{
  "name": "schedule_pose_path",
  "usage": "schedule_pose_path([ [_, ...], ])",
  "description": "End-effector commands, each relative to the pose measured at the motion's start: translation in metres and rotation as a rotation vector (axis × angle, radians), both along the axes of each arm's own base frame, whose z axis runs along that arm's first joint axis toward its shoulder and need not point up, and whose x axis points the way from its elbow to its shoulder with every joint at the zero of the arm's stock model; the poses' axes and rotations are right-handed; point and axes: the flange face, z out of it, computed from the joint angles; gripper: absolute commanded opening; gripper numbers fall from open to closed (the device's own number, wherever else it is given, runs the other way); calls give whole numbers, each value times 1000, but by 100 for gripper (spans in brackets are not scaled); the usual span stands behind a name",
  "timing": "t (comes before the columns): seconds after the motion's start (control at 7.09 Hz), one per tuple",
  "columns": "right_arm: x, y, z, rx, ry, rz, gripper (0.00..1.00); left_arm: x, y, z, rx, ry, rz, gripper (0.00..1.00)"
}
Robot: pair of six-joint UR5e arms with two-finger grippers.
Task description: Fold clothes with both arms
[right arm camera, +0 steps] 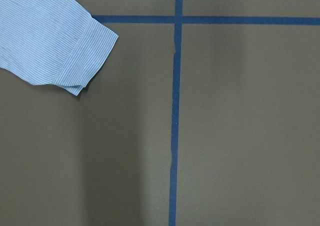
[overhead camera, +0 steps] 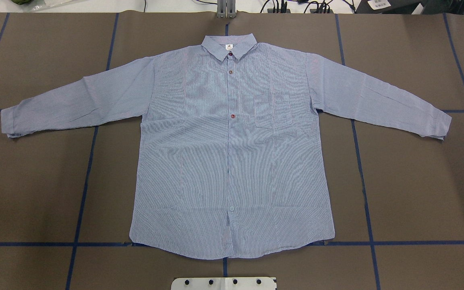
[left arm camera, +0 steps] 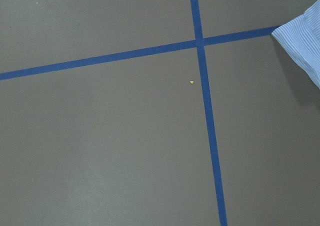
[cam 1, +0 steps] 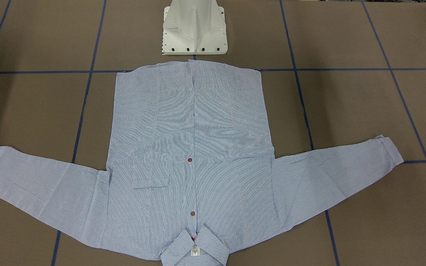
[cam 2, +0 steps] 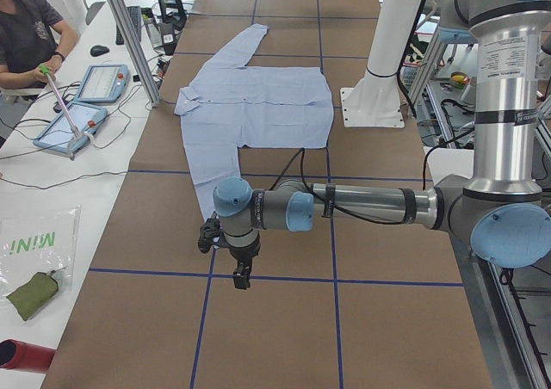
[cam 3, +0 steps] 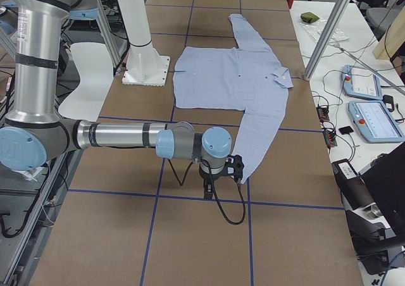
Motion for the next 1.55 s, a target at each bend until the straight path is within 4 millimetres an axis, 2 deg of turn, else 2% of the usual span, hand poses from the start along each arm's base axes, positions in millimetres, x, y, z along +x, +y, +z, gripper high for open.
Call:
schedule_pose_path([
  [0.0, 0, -8, -9, 22, 1, -1, 100, 0, -1, -1, 2, 0, 0, 100],
  [0.42, -1, -13, -14, 31, -3, 2, 100, 0, -4, -9, 24, 2, -3, 100],
  [0.56, -1, -22, -23, 113, -12, 2, 100, 0, -12, -19, 57, 3, -5, 100],
  [0.71, -4, -29, -21, 159, -20, 0, 100, 1, -25, -36, 90, 6, -9, 100],
  [0.85, -6, -32, -7, 149, -44, -5, 100, 3, -42, -63, 137, 14, -10, 100],
  [0.99, -10, -34, 9, 180, -83, -7, 100, 4, -45, -74, 167, 33, -3, 100],
  [1.13, -25, -35, 33, 195, -92, -26, 100, 10, -52, -79, 204, 52, 3, 100],
  [1.27, -54, -38, 38, 206, -101, -9, 100, 9, -49, -88, 279, 64, 5, 100],
  [1.41, -91, -38, 42, 159, -93, 65, 100, 8, -42, -81, 304, 69, 3, 100],
])
